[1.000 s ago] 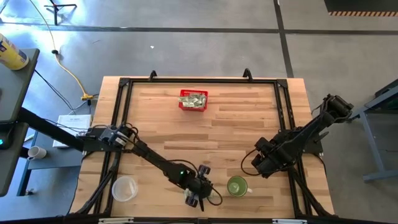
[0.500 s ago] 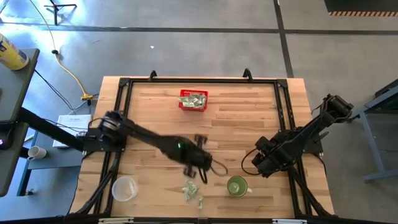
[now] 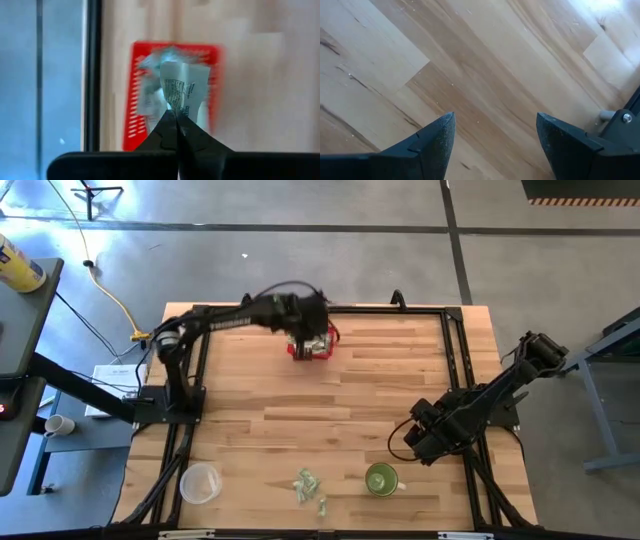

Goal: Pick and place items into bin
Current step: Put the light green stevia packet into the red bin

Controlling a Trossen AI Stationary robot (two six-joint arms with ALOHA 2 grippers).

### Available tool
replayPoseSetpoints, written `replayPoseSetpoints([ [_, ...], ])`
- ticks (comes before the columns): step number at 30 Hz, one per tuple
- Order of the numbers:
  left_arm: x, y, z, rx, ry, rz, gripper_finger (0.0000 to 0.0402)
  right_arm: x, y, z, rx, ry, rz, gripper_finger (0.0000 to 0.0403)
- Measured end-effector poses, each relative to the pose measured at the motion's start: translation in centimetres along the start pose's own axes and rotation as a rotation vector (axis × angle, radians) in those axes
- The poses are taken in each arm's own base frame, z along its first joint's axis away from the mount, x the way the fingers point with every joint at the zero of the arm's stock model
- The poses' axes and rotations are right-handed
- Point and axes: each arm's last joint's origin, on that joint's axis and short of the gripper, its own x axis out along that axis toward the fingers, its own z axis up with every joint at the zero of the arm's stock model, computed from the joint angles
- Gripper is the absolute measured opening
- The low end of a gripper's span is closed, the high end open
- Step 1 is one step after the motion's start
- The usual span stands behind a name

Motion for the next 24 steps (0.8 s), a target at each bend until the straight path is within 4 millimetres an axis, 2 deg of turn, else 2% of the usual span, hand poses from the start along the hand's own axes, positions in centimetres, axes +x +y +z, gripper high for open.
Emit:
replayPoseSetpoints([
  [3, 2.4, 2.7, -1.3, -0.089, 0.029, -0.030, 0.0037, 0.0, 0.0, -0.1, 0.018, 0.021, 0.003, 0.0270],
  [7, 3.8, 4.3, -2.2, -0.175, 0.007, -0.126, 0.0102, 0.0, 0.0, -0.1, 0.030, 0.039, 0.004, 0.0270],
  [11, 4.9, 4.3, -2.3, -0.179, 0.066, -0.054, 0.0159, 0.0, 0.0, -0.1, 0.032, 0.043, 0.004, 0.0270],
  [14, 3.6, 3.5, -2.3, -0.183, 0.105, -0.049, 0.0193, 0.0, 0.0, -0.1, 0.037, 0.048, 0.004, 0.0270],
  [17, 1.4, 1.0, -1.9, -0.223, 0.081, -0.245, 0.0214, 0.0, 0.0, -0.1, 0.040, 0.051, 0.004, 0.0270],
  [19, -0.3, -1.6, -1.0, -0.259, 0.055, -0.389, 0.0218, 0.0, 0.0, -0.1, 0.040, 0.049, 0.004, 0.0270],
  [21, -1.7, -5.2, 0.2, -0.232, 0.052, -0.432, 0.0219, 0.0, 0.0, -0.1, 0.036, 0.041, 0.003, 0.0270],
  [24, -3.1, -11.9, 1.3, -0.149, 0.086, -0.405, 0.0220, 0.0, 0.0, -0.1, 0.026, 0.030, 0.001, 0.0270],
])
